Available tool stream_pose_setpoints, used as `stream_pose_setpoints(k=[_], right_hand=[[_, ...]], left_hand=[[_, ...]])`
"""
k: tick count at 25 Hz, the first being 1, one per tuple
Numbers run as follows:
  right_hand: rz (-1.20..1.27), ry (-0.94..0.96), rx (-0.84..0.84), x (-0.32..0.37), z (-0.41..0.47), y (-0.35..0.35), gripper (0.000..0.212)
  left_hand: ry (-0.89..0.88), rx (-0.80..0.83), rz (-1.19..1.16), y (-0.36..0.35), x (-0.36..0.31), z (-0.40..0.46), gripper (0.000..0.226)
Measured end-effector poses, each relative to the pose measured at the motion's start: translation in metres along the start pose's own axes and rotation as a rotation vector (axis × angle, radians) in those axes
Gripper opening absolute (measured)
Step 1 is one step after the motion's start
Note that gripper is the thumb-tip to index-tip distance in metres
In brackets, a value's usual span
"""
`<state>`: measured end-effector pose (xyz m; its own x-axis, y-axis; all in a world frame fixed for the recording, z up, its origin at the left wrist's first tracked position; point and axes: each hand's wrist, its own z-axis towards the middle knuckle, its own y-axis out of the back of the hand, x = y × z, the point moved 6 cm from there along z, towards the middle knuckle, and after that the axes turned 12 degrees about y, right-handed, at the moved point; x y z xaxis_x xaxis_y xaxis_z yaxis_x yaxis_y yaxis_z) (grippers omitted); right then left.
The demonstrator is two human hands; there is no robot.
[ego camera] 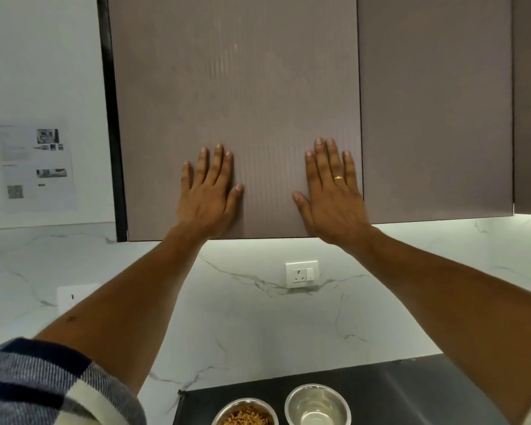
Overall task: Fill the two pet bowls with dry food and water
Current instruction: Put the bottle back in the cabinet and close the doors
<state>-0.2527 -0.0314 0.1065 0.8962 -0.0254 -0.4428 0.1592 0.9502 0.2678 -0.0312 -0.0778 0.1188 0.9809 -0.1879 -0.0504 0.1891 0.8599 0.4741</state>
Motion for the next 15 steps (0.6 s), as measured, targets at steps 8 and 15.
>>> stream_pose_setpoints(k=[8,15], right_hand=[[0.104,0.003,-0.062,-0.01,0.016,-0.065,0.078],[0.171,0.007,-0.128,-0.015,0.025,-0.105,0.077]], left_hand=[[0.015,-0.167,0.033,-0.05,0.001,0.018,0.067],[0.023,-0.255,0.096,-0.07,0.002,0.026,0.067]])
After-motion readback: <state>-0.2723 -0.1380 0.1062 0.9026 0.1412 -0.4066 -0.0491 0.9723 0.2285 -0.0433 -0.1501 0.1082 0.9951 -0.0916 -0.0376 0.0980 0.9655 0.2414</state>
